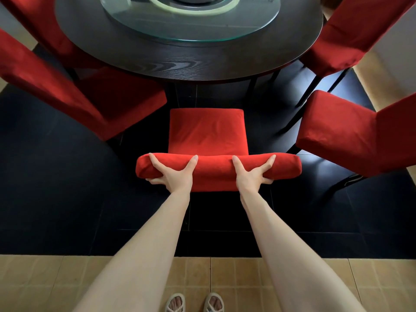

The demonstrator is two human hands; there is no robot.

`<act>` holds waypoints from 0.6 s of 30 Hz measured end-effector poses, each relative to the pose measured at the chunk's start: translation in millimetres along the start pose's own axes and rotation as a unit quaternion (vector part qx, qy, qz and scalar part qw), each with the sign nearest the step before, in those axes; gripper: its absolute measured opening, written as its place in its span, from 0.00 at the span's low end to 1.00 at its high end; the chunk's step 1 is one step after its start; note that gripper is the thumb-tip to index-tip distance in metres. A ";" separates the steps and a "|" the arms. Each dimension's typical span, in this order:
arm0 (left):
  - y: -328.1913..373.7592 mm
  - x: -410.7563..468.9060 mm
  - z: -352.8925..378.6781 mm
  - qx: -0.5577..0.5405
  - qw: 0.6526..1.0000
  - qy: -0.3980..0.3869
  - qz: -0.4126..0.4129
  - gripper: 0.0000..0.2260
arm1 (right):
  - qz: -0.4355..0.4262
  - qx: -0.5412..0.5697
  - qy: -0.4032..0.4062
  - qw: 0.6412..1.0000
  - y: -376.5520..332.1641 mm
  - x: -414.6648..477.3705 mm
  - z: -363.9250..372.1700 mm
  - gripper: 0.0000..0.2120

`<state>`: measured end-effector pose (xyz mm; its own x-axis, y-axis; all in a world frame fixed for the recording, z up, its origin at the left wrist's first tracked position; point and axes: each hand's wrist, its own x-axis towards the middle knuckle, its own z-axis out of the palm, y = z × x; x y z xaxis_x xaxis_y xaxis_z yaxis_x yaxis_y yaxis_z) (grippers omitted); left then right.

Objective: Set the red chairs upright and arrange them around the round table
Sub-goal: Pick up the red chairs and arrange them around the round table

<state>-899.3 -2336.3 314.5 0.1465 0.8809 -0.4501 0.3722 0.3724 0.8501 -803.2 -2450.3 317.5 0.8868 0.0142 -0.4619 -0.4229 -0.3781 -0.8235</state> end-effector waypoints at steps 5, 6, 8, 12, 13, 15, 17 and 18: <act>8.2 11.7 13.5 0.000 1.000 0.001 0.001 0.55 | -0.004 0.002 -0.006 1.000 -10.9 16.1 6.9 0.54; 9.1 13.6 15.1 0.002 1.000 0.003 0.001 0.55 | -0.005 0.002 -0.006 1.000 -12.4 18.4 8.2 0.54; 10.9 18.7 18.9 0.004 1.000 0.006 0.004 0.55 | -0.003 0.005 -0.012 1.000 -16.0 23.2 11.0 0.54; 15.3 28.9 25.2 0.002 1.000 0.004 0.010 0.55 | -0.007 0.007 -0.019 1.000 -22.6 32.7 15.5 0.54; 16.9 31.4 26.9 0.002 1.000 0.004 0.009 0.55 | -0.009 0.008 -0.020 1.000 -24.1 35.4 16.9 0.54; 20.0 36.2 30.8 0.006 1.000 0.006 0.009 0.55 | -0.013 0.008 -0.021 1.000 -27.1 40.9 20.2 0.54; 22.9 39.8 33.7 0.009 1.000 0.009 0.010 0.56 | -0.015 0.006 -0.020 1.000 -30.1 44.9 23.0 0.54; 23.8 42.3 35.1 0.009 1.000 0.010 0.010 0.56 | -0.015 0.006 -0.020 1.000 -31.1 47.2 24.4 0.54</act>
<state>-852.0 -2300.4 306.1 0.1349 0.8939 -0.4274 0.3853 0.3501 0.8538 -752.7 -2415.3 313.3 0.8912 0.0622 -0.4493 -0.3986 -0.3654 -0.8412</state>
